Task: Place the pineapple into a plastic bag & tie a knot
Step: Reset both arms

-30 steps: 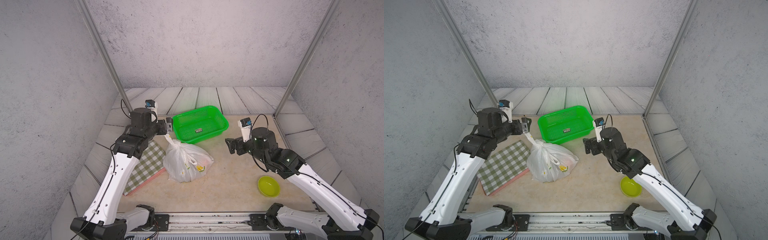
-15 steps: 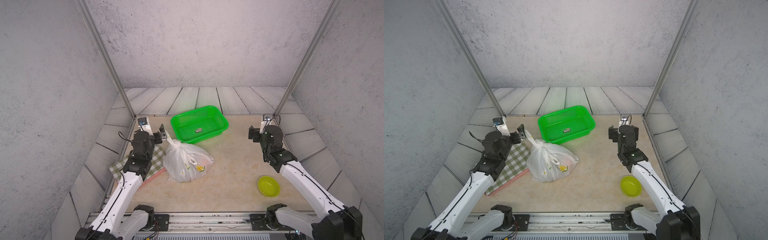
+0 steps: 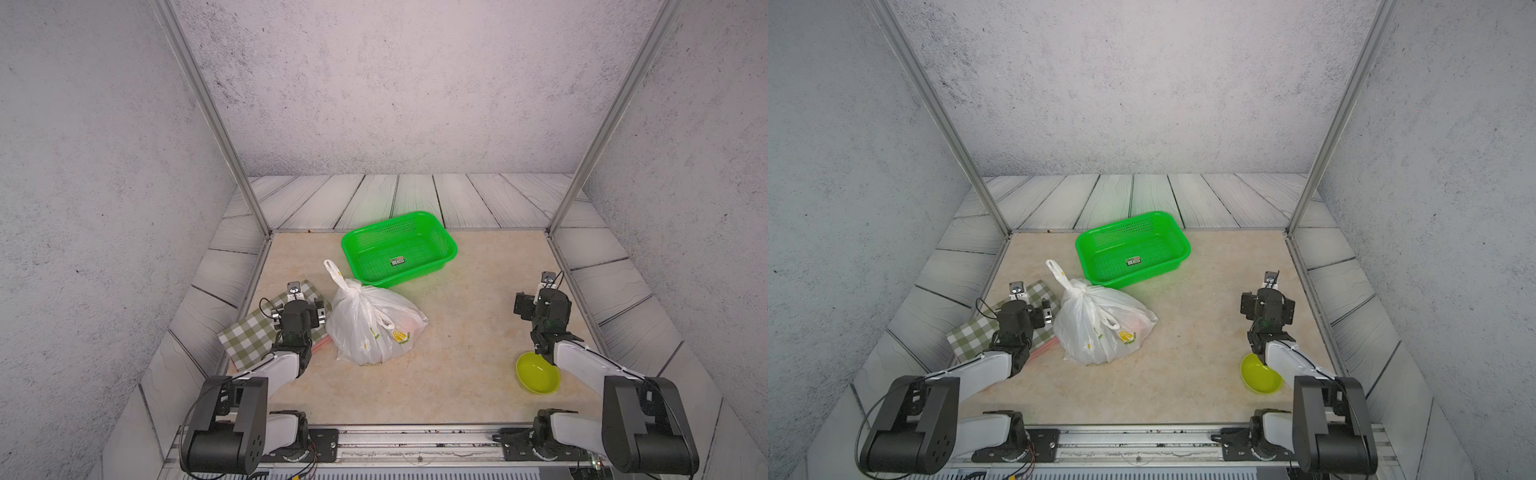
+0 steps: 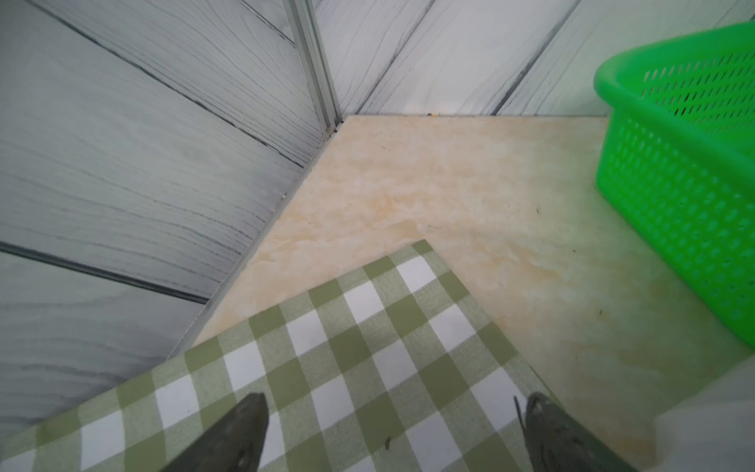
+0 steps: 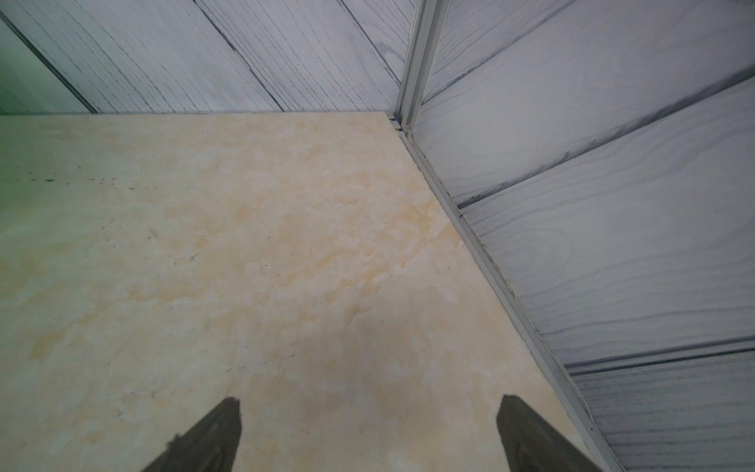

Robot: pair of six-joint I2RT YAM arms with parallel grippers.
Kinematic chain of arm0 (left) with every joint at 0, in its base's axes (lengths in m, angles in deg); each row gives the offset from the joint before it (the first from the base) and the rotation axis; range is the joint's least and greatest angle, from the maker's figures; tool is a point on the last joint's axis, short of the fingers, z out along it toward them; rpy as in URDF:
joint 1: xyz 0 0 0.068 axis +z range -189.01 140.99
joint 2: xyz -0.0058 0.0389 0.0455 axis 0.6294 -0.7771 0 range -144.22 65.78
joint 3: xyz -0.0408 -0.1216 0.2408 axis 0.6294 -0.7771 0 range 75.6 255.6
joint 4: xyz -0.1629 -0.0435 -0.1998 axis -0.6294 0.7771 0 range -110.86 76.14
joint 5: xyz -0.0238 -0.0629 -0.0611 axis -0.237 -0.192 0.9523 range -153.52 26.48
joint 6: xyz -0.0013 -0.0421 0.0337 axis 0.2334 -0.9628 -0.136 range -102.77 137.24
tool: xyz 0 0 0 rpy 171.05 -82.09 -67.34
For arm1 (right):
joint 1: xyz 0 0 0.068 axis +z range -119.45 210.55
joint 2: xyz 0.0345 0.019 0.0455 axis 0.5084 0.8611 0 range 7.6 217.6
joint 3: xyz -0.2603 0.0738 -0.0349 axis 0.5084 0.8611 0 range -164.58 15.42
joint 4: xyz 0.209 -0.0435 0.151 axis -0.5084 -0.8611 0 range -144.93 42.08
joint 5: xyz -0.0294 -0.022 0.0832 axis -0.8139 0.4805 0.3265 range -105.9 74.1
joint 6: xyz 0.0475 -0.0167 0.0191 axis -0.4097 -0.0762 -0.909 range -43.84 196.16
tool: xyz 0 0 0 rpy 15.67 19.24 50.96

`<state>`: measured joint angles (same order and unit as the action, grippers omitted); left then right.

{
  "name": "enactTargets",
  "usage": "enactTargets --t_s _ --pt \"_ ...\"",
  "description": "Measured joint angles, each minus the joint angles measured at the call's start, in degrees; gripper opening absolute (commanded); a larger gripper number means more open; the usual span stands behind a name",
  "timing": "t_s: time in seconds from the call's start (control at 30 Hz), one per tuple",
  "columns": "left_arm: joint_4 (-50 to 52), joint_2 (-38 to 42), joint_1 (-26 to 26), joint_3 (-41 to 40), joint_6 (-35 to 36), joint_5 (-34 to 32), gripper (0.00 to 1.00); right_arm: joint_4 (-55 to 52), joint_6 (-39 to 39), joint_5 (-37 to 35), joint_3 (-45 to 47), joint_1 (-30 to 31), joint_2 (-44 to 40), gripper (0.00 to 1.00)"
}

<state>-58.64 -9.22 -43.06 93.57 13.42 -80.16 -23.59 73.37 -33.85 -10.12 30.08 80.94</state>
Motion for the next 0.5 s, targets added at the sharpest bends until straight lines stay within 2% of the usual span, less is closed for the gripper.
enactTargets --t_s 0.23,0.37,0.5 --pt "-17.8 -13.7 0.1 -1.6 2.1 1.6 0.99 7.0 -1.9 5.5 2.2 0.2 3.1 0.99" --pt "-13.0 -13.9 0.2 2.3 2.1 1.5 1.0 10.9 -1.3 8.0 2.0 1.5 4.7 0.99" --pt "-12.7 -13.9 0.9 5.7 2.1 2.3 0.99 19.7 -0.7 8.4 3.4 2.4 10.7 0.99"
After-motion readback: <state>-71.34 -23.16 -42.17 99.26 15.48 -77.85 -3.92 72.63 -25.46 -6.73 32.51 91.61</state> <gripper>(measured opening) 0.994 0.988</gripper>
